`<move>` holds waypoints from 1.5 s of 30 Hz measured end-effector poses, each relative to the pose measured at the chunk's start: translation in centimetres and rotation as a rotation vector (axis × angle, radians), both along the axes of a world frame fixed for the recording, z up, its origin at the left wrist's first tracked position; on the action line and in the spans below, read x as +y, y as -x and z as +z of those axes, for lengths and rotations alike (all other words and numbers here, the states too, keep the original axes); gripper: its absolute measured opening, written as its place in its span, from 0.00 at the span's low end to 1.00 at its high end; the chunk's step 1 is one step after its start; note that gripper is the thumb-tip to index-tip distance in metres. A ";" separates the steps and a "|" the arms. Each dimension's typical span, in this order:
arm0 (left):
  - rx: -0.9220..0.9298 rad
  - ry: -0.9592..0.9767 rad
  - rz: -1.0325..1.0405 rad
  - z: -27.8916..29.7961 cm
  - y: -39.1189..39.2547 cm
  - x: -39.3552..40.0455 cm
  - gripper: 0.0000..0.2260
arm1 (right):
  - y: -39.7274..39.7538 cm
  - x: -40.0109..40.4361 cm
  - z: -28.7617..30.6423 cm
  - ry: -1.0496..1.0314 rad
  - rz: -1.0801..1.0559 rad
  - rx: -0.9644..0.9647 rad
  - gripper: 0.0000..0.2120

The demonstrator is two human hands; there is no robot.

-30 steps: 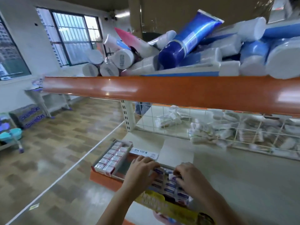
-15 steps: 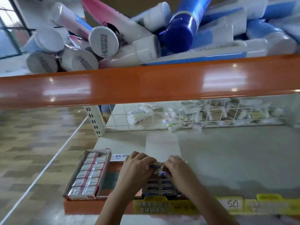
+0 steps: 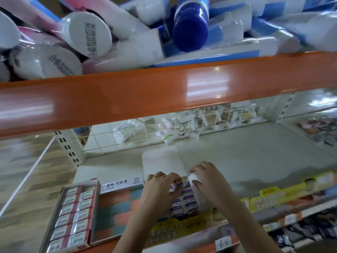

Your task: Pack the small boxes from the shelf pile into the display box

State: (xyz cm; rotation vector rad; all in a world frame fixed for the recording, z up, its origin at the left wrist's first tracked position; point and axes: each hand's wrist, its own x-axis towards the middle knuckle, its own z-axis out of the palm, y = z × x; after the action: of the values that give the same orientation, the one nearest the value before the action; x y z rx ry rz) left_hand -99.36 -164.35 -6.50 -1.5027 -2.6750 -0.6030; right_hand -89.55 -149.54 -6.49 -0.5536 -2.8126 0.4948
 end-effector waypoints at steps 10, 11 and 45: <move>0.055 0.118 -0.005 -1.3 -0.6 2.1 0.12 | -1.7 0.3 -0.4 0.208 -0.094 0.021 0.16; 0.067 0.124 0.000 -1.3 -0.6 2.2 0.13 | -1.7 0.3 -0.4 0.212 -0.091 0.023 0.16; 0.232 0.242 -0.550 4.8 -8.6 23.6 0.17 | -13.7 16.1 3.3 -0.085 -0.439 -0.271 0.21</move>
State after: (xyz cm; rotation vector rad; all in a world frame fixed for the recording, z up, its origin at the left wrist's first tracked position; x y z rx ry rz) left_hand -90.78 -140.80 -1.68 -2.2368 -2.2175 -0.0902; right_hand -75.81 -133.45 -3.21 -1.2618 -2.8062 0.2227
